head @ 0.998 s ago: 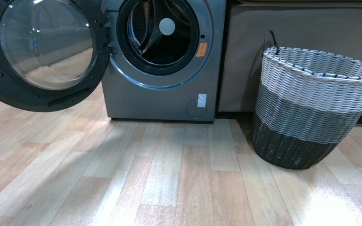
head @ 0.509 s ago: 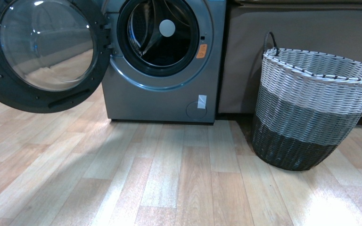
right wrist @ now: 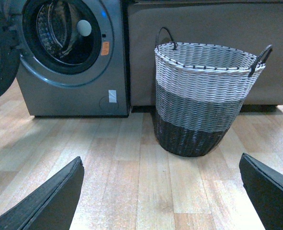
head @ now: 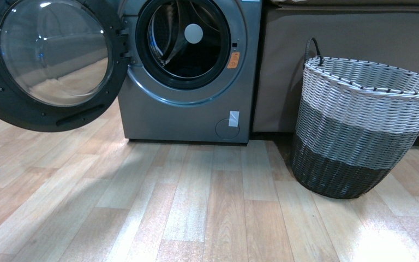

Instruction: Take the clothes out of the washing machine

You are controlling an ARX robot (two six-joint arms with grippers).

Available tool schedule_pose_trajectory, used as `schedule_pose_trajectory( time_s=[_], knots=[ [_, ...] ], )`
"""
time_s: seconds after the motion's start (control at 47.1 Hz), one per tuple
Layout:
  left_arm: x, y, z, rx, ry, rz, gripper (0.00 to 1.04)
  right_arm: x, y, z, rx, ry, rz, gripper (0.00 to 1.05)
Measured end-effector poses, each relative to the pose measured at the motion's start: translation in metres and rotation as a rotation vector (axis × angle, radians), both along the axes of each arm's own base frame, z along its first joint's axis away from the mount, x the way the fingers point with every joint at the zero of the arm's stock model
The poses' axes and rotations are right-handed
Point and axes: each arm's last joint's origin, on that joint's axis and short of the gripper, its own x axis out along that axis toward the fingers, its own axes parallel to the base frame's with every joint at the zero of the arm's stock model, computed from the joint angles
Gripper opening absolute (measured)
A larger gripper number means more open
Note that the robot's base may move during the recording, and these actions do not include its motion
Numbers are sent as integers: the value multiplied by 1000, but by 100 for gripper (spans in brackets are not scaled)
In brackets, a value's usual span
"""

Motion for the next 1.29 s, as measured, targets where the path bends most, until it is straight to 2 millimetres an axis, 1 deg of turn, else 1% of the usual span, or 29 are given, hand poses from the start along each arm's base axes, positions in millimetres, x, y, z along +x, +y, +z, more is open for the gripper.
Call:
schedule_pose_trajectory(
  time_s=[1.295],
  knots=[
    [0,0,0,0,1,1,98,0,0,0,0,1,0,97]
  ],
)
